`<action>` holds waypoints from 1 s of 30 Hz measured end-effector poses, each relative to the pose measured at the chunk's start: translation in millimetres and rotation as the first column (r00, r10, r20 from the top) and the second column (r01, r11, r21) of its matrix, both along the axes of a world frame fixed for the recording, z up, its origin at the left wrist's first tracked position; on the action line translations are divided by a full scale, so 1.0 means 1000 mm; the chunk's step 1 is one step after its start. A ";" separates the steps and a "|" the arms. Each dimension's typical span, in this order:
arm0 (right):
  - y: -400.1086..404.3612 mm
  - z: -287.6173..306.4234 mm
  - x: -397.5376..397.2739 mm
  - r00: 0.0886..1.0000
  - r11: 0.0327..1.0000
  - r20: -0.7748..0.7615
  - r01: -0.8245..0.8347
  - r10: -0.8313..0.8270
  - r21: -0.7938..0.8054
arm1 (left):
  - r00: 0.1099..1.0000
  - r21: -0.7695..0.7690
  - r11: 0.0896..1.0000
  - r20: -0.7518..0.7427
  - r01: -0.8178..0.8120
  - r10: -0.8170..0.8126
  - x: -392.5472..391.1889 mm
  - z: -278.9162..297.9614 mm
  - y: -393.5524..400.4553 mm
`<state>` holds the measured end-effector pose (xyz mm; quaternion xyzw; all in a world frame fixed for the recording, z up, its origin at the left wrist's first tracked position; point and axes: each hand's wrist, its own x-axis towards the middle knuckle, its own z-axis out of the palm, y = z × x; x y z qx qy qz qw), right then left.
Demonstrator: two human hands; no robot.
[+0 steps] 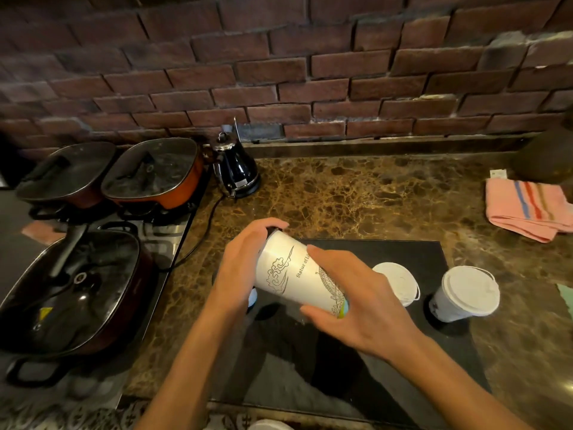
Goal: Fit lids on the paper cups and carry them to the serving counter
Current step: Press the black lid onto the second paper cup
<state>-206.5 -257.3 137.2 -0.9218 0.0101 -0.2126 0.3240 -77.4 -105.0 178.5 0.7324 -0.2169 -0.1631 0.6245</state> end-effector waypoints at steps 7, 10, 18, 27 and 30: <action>0.009 0.035 -0.032 0.993 0.592 -0.058 -0.017 0.107 0.806 | 0.984 -0.138 0.986 0.164 0.093 -0.070 -0.031 0.024 0.006; 0.009 0.043 -0.040 0.971 0.364 -0.106 0.021 0.215 0.931 | 0.972 -0.133 0.986 0.225 0.096 -0.064 -0.037 0.030 0.005; 0.011 0.062 -0.054 0.999 1.000 -0.044 0.015 -0.016 -0.022 | 0.991 -0.082 0.993 0.111 0.085 -0.076 -0.039 0.053 -0.001; 0.003 0.075 -0.059 0.965 0.645 -0.023 -0.155 0.259 0.749 | 0.954 -0.089 0.972 0.230 0.216 -0.190 -0.052 0.075 0.010; 0.001 0.076 -0.058 0.970 0.765 -0.039 -0.163 0.239 0.623 | 0.944 0.161 0.931 -0.005 0.327 -0.331 -0.033 0.100 -0.002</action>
